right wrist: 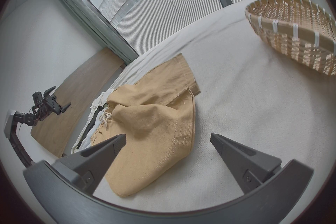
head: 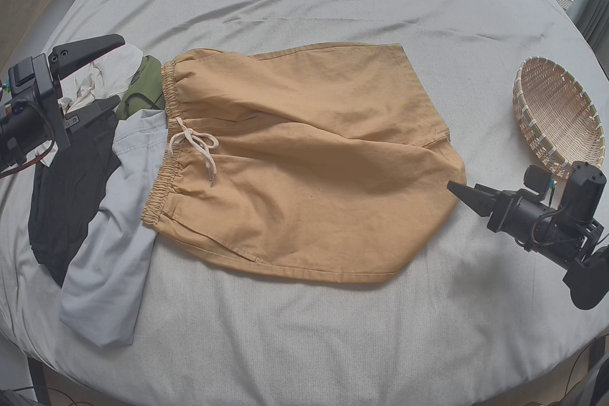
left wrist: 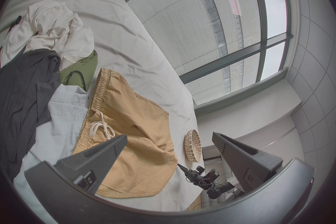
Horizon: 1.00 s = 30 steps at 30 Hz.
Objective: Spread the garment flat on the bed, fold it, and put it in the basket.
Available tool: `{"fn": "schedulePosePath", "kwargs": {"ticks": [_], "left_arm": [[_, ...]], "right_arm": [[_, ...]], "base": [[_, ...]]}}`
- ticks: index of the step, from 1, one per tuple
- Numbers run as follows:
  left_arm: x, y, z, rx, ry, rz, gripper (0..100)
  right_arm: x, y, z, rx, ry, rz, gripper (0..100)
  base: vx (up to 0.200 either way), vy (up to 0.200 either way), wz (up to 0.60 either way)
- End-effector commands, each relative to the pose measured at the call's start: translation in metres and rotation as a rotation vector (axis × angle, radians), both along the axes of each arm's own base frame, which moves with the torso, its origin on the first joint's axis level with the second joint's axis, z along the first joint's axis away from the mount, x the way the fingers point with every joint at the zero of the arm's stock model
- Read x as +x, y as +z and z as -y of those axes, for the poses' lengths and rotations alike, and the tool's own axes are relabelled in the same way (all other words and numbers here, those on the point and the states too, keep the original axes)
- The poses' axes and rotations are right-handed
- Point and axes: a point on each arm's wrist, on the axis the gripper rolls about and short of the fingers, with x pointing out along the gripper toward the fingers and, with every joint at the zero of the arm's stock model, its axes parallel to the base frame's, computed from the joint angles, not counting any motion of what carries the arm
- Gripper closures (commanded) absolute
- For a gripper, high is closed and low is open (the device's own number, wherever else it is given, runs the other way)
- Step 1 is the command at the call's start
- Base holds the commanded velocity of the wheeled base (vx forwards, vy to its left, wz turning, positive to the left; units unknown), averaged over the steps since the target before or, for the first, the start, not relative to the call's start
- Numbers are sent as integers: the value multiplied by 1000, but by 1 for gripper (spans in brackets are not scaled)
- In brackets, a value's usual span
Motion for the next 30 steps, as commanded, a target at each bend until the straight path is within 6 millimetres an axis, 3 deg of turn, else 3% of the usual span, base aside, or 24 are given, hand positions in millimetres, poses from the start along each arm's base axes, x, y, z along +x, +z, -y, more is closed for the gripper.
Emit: {"fn": "schedulePosePath", "kwargs": {"ticks": [1,9,16,24,30], "left_arm": [[1,-4,-1,-1,3,2,0],[1,-6,-3,-1,12,-4,0],[1,-7,-3,-1,13,-8,0],[0,-8,-3,0,12,-10,0],[0,-8,-3,0,12,-11,0]], "right_arm": [[17,-17,-15,-5,34,-28,0],[13,-20,-36,19,105,38,0],[-18,-17,-33,44,142,-6,0],[-23,2,-33,100,174,41,0],[-26,-4,-31,100,160,6,0]], "base": [[0,0,0],[0,0,0],[0,0,0],[0,0,0],[0,0,0]]}}
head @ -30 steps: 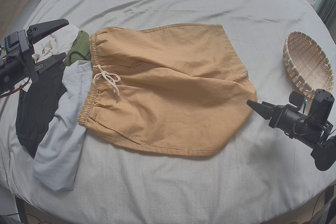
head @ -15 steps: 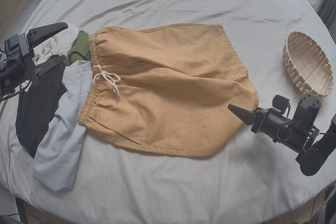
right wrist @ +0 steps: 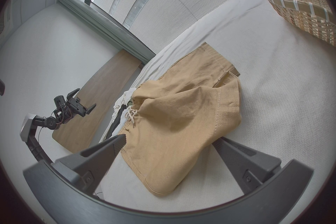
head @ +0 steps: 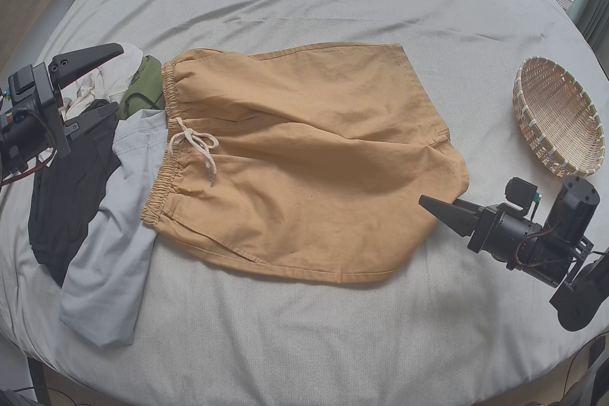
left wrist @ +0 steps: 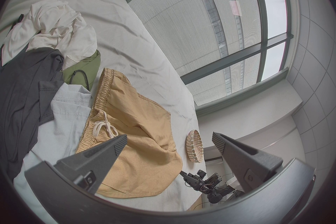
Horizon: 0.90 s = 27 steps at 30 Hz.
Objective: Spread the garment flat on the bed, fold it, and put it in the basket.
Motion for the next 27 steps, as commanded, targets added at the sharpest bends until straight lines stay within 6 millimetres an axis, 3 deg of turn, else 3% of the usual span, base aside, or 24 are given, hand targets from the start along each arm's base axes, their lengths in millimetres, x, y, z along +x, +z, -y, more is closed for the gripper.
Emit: {"fn": "schedulePosePath", "kwargs": {"ticks": [1,7,13,14,22,27], "left_arm": [[0,0,0,0,0,-2,0],[-1,-2,0,0,0,-6,0],[-5,-4,0,0,-1,-9,0],[-5,-5,0,0,-3,-11,0],[-6,-10,2,-1,-9,-10,0],[-6,-13,2,-1,-9,-16,0]], "right_arm": [[-3,-5,2,-13,-10,-23,0],[7,-35,-5,-60,-22,-131,0],[9,-40,-15,-71,-18,-143,0],[9,-39,-16,-71,-26,-139,100],[8,-35,-15,-67,-43,-128,100],[-10,-10,-18,-51,-5,-86,100]], "base": [[0,0,0],[0,0,0],[0,0,0],[0,0,0],[0,0,0],[0,0,0]]}}
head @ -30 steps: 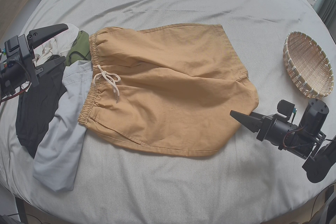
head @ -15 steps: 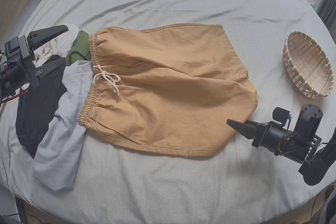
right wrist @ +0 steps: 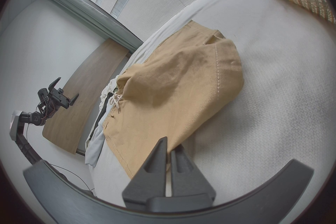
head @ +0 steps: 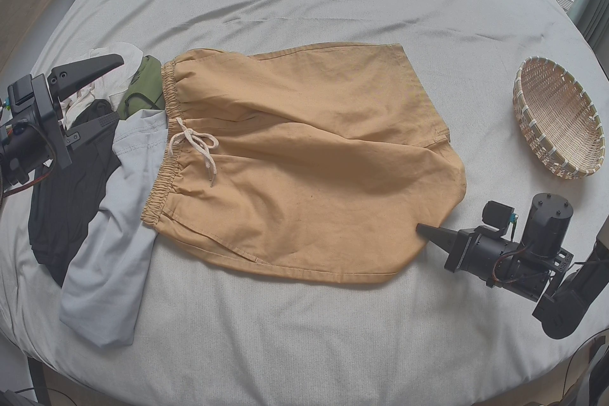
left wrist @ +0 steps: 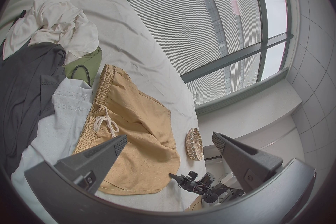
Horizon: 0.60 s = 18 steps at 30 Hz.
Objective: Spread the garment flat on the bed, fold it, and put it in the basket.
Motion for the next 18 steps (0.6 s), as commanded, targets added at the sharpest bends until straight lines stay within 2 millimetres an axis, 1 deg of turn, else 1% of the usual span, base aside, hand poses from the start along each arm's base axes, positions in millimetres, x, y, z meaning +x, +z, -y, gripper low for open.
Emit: {"fn": "schedulePosePath", "kwargs": {"ticks": [1,2,4,8,11,18], "left_arm": [[0,-3,0,0,1,-11,0],[1,-5,0,0,1,-15,0],[0,-5,0,0,0,-17,0],[1,-8,0,0,-2,-27,0],[2,-8,-1,1,3,-30,0],[3,-9,-2,1,4,-31,0]], "right_arm": [[-15,23,-3,20,36,42,100],[-19,34,-4,22,48,44,100],[-18,43,-6,22,51,40,100],[0,61,-14,41,46,70,100],[19,60,-22,48,43,80,100],[44,57,-34,52,46,87,100]], "base": [[0,0,0],[0,0,0],[0,0,0],[0,0,0],[0,0,0],[0,0,0]]}}
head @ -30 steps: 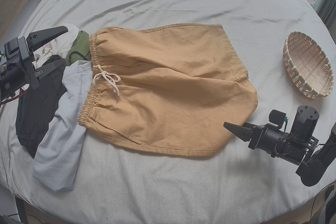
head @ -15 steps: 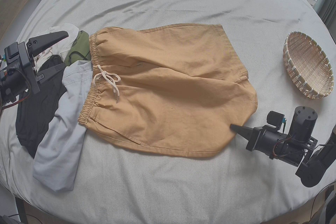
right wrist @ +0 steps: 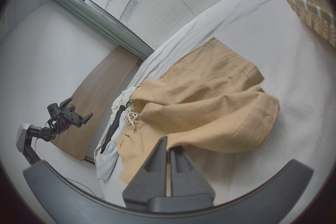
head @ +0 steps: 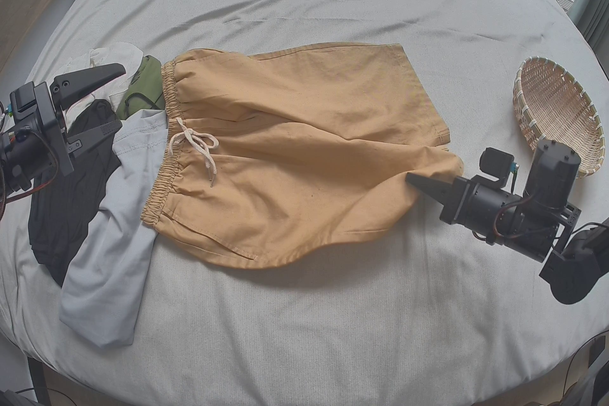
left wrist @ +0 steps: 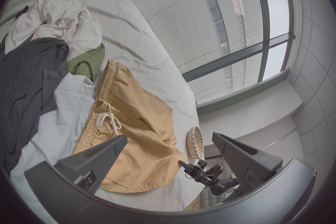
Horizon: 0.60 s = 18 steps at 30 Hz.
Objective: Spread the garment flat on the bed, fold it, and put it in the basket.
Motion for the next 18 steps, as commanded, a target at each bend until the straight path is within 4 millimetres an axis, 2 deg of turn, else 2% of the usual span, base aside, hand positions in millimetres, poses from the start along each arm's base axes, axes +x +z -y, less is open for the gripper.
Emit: {"fn": "schedulePosePath", "kwargs": {"ticks": [1,11,17,18], "left_arm": [[2,-2,-1,0,3,-10,0],[8,-7,0,1,0,-28,0],[9,-10,0,2,0,-41,0],[10,-11,0,3,0,-44,0]], "right_arm": [[21,-5,-11,-1,5,-3,100],[57,-6,-25,12,0,23,100],[65,-9,-28,3,-1,8,100],[65,-8,-29,6,0,12,0]], "base": [[0,0,0],[0,0,0],[0,0,0],[0,0,0]]}}
